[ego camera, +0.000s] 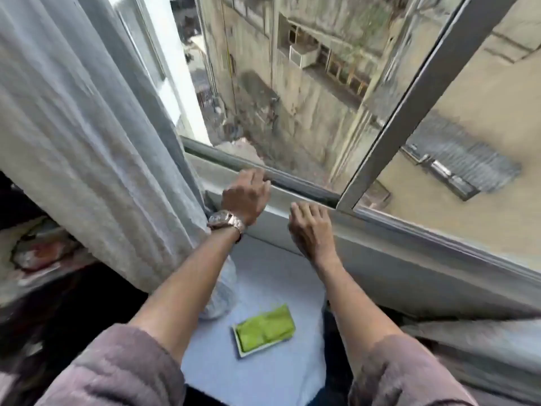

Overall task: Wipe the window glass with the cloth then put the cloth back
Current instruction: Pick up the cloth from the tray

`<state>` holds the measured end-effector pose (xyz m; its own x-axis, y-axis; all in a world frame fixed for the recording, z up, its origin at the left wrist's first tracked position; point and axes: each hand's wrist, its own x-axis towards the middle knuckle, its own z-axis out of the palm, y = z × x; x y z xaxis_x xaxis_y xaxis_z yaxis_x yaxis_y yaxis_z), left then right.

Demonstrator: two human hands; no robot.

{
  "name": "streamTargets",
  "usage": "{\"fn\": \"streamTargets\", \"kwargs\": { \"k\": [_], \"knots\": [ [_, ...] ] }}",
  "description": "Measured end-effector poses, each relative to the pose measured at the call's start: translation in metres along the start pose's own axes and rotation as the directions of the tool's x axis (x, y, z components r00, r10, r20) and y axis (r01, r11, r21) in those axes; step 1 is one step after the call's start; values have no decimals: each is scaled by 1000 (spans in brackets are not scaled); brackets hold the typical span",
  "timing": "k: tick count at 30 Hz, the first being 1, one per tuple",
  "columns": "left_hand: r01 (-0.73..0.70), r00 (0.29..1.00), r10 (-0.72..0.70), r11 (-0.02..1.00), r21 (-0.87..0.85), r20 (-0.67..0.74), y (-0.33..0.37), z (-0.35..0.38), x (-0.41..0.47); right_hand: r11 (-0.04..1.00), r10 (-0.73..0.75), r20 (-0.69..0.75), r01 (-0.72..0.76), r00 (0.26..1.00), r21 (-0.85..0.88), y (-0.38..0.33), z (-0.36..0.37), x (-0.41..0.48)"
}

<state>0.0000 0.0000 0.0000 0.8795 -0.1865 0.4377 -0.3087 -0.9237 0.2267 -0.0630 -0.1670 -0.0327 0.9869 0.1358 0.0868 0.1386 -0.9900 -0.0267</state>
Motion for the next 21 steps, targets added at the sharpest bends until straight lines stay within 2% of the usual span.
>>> {"fn": "streamTargets", "kwargs": {
  "k": [1,3,4,6,8,10,11,12,15,19,21],
  "knots": [
    [27,999,-27,1000,0,31,-9,34,-36,999,33,66,-34,997,15,-2,46,-25],
    [85,964,-80,996,-9,255,-25,109,-120,999,-6,291,-10,957,53,-14,140,-79],
    [150,897,-142,989,14,418,-30,135,-169,999,-25,436,5,899,46,-20,176,-110],
    [204,754,-184,978,42,631,-44,189,-250,994,-110,574,86,811,68,-25,245,-144],
    [194,604,-184,978,81,776,-52,240,-314,989,-148,565,136,812,64,-25,305,-155],
    [183,483,-185,977,107,856,-59,281,-366,979,-192,599,194,777,61,-22,360,-161],
    [163,452,-187,979,125,872,-60,292,-384,973,-210,615,223,760,56,-20,379,-161],
    [142,440,-199,978,151,876,-61,304,-402,966,-223,646,253,730,47,-19,400,-164],
    [37,505,-214,973,227,836,-58,330,-438,964,-195,714,266,673,13,-17,442,-172],
    [77,469,-262,963,257,843,-60,336,-439,983,-125,715,185,688,-6,-20,445,-176],
    [74,453,-266,962,262,851,-63,332,-426,996,-85,734,81,674,41,-22,432,-172]
  ]
}}
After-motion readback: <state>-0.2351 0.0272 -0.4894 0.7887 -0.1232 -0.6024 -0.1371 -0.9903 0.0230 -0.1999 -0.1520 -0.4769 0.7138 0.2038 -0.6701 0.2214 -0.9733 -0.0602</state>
